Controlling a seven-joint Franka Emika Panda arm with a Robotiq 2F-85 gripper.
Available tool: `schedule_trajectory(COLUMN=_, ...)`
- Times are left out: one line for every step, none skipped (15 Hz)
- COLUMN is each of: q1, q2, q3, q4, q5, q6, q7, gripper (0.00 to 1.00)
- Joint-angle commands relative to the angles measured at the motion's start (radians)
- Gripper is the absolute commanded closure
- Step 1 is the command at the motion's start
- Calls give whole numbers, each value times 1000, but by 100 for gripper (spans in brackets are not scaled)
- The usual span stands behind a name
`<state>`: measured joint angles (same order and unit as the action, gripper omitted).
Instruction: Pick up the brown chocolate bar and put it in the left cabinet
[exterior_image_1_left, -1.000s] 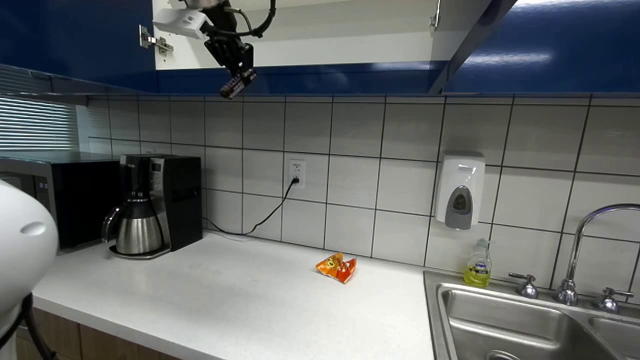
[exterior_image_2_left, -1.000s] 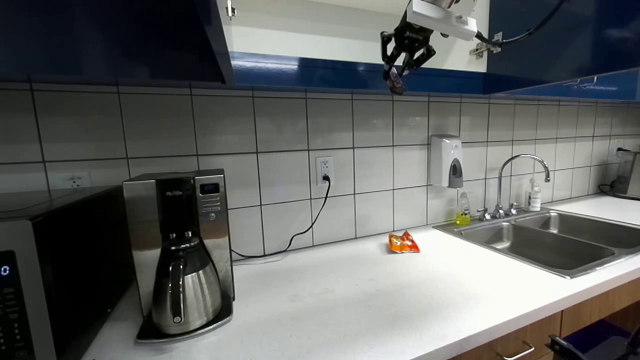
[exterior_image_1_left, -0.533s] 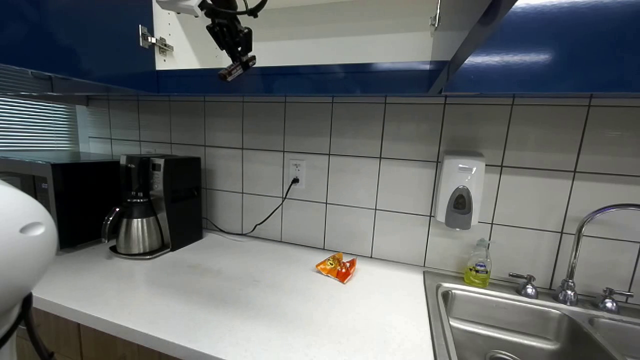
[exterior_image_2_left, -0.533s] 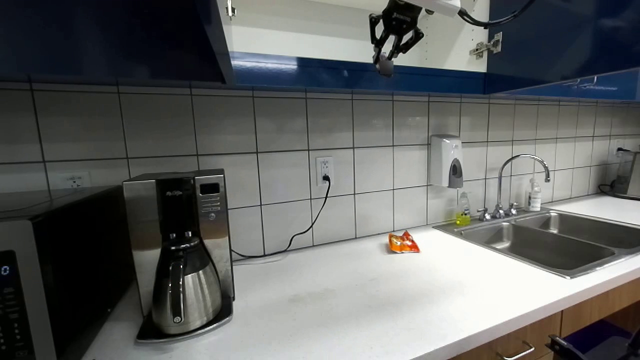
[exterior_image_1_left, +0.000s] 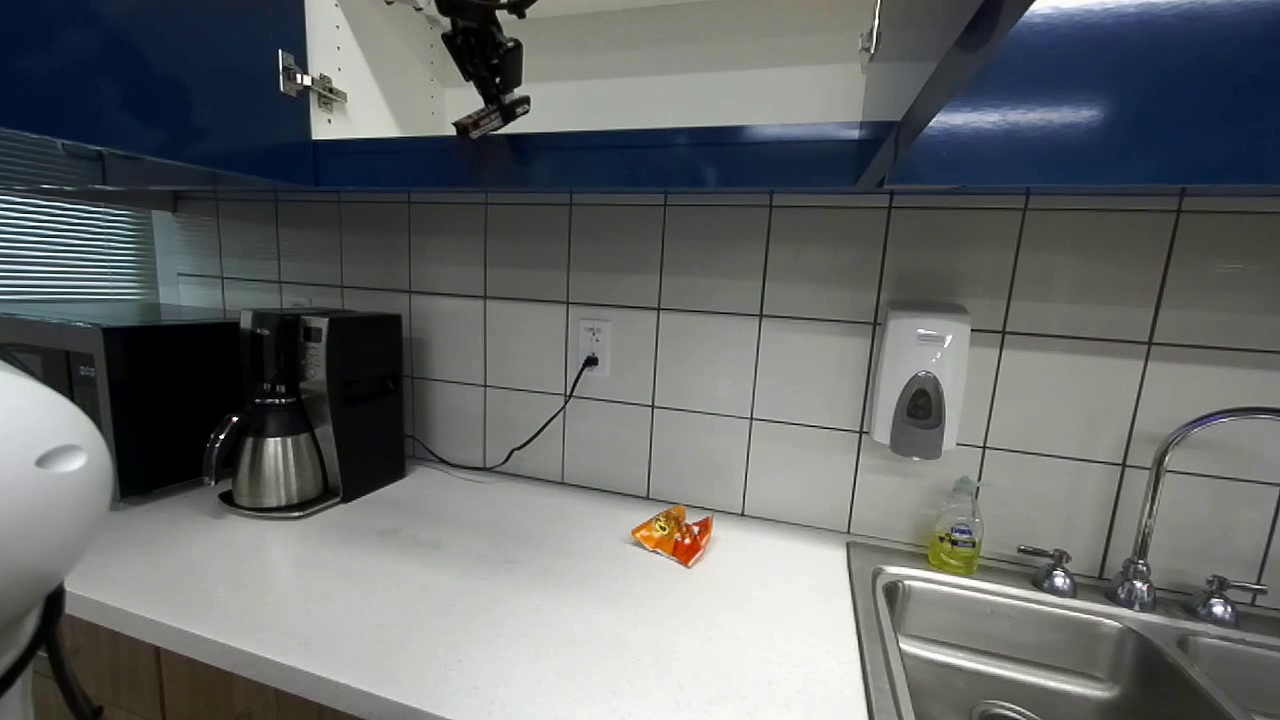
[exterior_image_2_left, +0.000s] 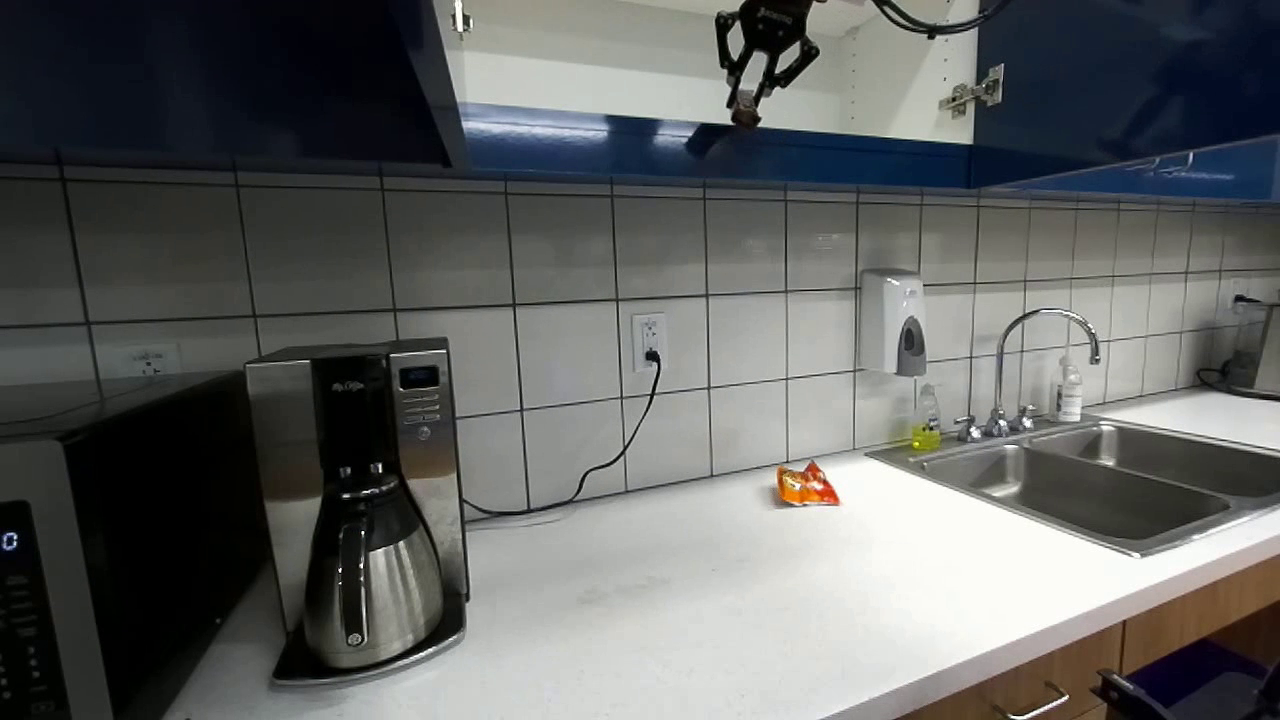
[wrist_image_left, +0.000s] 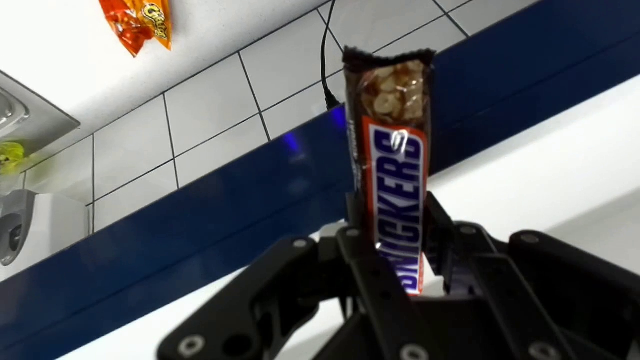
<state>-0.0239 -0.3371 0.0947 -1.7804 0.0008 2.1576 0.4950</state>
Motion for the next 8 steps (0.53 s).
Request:
schedule_trajectory(q1=-15, q2=92, q3=22, q4=150, q5=-12, q6=-76, q7=62, gripper=93)
schedule_trajectory(q1=-13, q2=111, q3=22, q4=176, q5=-16, q6=-83, q7=74, gripper=93)
schedule_trajectory(q1=-13, q2=132, q3=22, q4=203, q5=-22, q6=-89, q7=89, gripper=93)
schedule_trajectory(q1=-11, q2=153, q3=22, q4=233, q5=-24, q6=-98, q7=103, gripper=93)
schedule_trajectory(q1=-8, q2=174, q3=19, q4=260, q5=-25, q6=-103, q7=117, gripper=93)
schedule_trajectory(q1=-4, q2=193, q3=16, q4=283, q5=-24, q6=-101, q7=127, gripper=93)
schedule_trajectory(q1=-1, q2=214, q3=15, q4=309, q5=-26, q6=-97, q7=143, gripper=93)
schedule_trajectory(q1=3, q2=232, q3=12, q4=331, q5=-26, q6=-94, q7=156, gripper=93)
